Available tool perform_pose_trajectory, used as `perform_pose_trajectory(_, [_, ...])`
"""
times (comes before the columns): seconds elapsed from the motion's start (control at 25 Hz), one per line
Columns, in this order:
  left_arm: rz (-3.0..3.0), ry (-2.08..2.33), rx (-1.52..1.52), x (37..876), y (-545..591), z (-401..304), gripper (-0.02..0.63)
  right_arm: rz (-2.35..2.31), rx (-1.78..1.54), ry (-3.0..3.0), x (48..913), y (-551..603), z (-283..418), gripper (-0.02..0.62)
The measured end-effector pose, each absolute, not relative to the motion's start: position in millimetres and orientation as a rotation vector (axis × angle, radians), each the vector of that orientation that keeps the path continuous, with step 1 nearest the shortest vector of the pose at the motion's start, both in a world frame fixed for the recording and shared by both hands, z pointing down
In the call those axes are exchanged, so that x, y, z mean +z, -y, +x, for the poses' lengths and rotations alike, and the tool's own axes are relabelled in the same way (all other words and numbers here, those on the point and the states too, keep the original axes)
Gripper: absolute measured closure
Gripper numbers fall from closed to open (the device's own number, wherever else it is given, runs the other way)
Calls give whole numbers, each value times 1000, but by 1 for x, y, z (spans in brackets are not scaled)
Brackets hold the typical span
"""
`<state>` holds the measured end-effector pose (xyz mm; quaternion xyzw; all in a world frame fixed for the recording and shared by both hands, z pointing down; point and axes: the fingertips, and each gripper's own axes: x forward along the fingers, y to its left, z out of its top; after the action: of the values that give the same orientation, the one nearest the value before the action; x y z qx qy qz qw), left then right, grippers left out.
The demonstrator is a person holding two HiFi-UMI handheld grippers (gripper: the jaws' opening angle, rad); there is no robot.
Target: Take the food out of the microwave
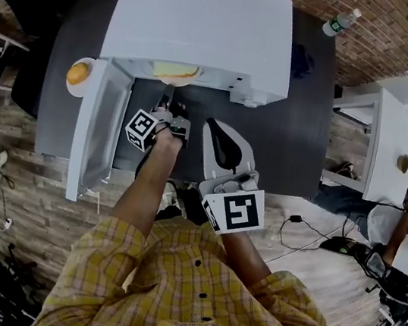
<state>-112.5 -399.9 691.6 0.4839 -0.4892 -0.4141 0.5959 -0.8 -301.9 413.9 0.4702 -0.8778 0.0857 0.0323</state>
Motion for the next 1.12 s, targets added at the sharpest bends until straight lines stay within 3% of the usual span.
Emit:
perform_pose_trajectory(0.68, [1176, 1157, -986, 694, 425, -106, 525, 1439, 288, 2675, 428, 305, 10, 592])
perform_pose_trajectory(0.8, [1175, 1173, -964, 695, 428, -106, 580, 1441, 290, 2671, 430, 306, 12, 592])
perform_pose_trajectory(1.12, [1188, 1190, -952, 695, 424, -110, 595, 1449, 294, 2664, 434, 310, 16, 592])
